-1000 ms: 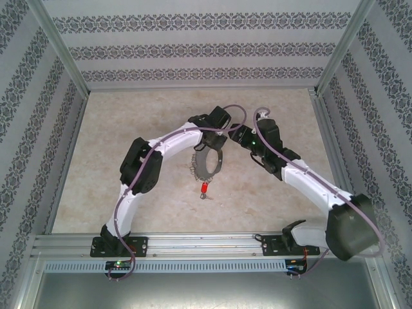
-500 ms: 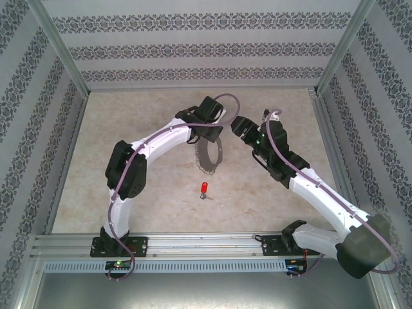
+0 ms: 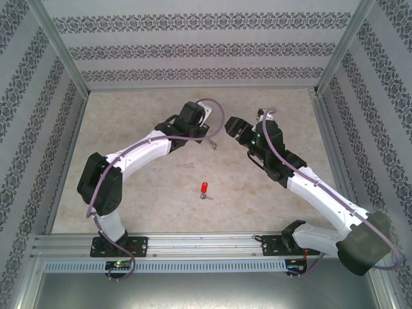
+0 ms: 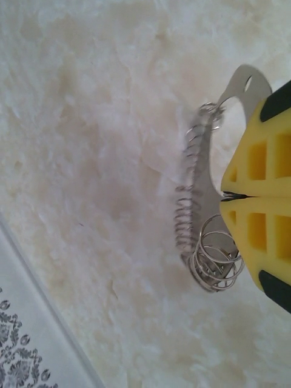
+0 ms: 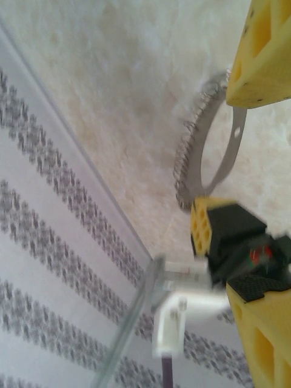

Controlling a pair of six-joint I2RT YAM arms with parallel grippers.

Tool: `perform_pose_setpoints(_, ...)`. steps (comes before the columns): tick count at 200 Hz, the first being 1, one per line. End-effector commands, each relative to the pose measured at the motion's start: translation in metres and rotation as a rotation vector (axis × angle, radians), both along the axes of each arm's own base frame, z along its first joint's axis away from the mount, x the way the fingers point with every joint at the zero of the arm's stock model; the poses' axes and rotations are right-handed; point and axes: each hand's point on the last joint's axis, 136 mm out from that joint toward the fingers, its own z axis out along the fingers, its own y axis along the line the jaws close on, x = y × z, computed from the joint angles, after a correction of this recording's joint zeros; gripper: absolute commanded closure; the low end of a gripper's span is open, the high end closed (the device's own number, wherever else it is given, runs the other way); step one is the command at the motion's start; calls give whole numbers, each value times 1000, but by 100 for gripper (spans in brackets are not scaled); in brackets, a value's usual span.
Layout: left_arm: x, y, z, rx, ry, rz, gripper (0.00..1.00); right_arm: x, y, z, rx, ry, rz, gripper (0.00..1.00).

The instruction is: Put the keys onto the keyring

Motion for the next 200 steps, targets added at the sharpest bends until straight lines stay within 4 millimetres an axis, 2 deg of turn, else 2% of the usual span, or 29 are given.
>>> perform_pose_setpoints(1,12,17,42,-24,-168,37,100,3,9,35,4,-65,14,26)
perform_pose_setpoints(17,8,31,45,-19,-177,54,100,1,19,44,20,-74,49,27)
perform_pose_setpoints(30,6,41,48,-17,-199,63,100,0,20,50,-13,-82,56,27)
perform_pose_setpoints(40,5,47,50,-13,-228,61,100,-1,17,47,-47,-82,49,26)
perform_pose_setpoints(57,0,52,57,-16,-286,34,100,-1,5,29,-113,-75,13,26)
perform_pose_setpoints(73,-6,56,72,-47,-334,18,100,0,-3,9,-152,-60,-6,26)
perform_pose_setpoints(97,-17,54,93,-66,-376,-37,100,0,-4,-20,-175,-45,37,27)
perform_pose_setpoints(115,-23,48,89,-53,-357,-99,100,1,2,-42,-190,-54,94,29)
perform_pose_setpoints(136,-28,45,70,-36,-316,-150,100,5,8,-62,-166,-62,176,32)
perform_pose_setpoints(158,-35,42,52,-49,-290,-203,100,11,21,-73,-142,-59,282,37)
perform_pose_setpoints(200,-44,37,52,-140,-322,-243,100,25,57,-95,-94,-24,384,49)
